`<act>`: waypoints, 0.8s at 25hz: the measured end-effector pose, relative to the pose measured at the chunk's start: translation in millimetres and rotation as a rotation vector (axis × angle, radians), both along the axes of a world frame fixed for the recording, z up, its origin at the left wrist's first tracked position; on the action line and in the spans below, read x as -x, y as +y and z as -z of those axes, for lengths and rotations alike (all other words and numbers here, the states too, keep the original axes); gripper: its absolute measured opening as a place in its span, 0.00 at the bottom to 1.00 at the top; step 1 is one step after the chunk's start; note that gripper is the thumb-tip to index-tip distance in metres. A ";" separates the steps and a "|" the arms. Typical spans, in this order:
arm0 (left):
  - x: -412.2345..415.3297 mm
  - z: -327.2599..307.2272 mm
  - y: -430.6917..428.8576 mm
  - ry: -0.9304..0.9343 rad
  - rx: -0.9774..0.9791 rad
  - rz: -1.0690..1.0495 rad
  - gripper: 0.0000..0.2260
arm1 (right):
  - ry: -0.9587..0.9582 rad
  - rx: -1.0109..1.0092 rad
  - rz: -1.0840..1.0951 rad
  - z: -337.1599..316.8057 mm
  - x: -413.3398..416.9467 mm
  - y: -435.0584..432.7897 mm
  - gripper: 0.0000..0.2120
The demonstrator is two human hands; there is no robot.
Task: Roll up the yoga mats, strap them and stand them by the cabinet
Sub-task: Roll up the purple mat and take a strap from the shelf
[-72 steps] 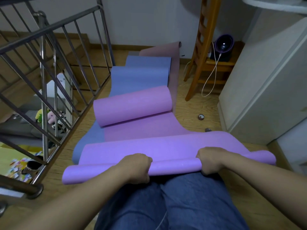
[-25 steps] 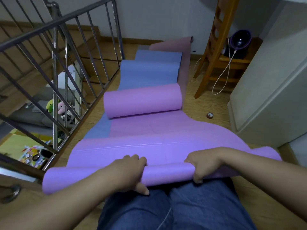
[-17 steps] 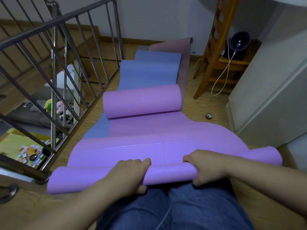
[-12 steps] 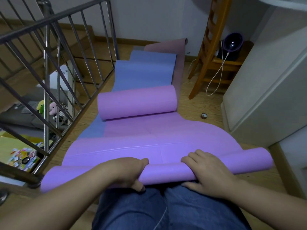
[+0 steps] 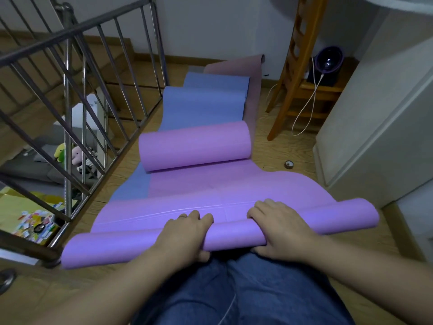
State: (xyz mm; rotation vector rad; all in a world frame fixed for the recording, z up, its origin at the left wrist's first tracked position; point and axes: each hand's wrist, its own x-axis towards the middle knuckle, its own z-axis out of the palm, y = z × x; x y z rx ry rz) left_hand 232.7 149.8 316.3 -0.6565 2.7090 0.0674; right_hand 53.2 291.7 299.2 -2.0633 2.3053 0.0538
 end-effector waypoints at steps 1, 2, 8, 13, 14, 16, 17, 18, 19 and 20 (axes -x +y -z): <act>1.4 0.5 -3.5 -0.024 -0.037 -0.014 0.25 | 0.028 0.051 0.014 6.0 -4.8 7.1 0.24; 3.5 -0.6 -5.0 -0.024 -0.062 -0.016 0.25 | 0.038 0.055 0.036 8.2 -9.1 12.0 0.25; 6.1 -20.8 -14.5 -0.066 -0.252 -0.035 0.25 | -0.011 -0.249 -0.014 -41.7 2.6 -18.7 0.19; -6.5 -48.2 -23.1 -0.301 -0.521 -0.050 0.21 | -0.181 -0.527 -0.098 -59.2 -9.2 -24.7 0.20; -10.0 -44.9 -16.9 -0.316 -0.481 -0.038 0.24 | -0.222 -0.582 -0.082 -53.8 -15.0 -19.8 0.20; -15.1 -32.7 2.0 -0.281 -0.263 0.007 0.27 | -0.308 -0.621 -0.026 -44.4 -20.2 -13.5 0.19; -17.3 -27.0 13.4 -0.222 -0.119 0.028 0.26 | -0.336 -0.622 -0.010 -41.8 -19.5 -13.7 0.19; -19.0 -22.6 23.6 -0.172 -0.003 0.044 0.25 | -0.344 -0.636 -0.005 -41.5 -17.3 -15.3 0.19; -20.5 -19.1 30.5 -0.141 0.057 0.045 0.25 | -0.341 -0.646 -0.009 -41.4 -15.5 -17.3 0.20; -21.4 -16.0 32.5 -0.121 0.067 0.036 0.25 | -0.333 -0.650 -0.009 -41.3 -13.9 -19.4 0.22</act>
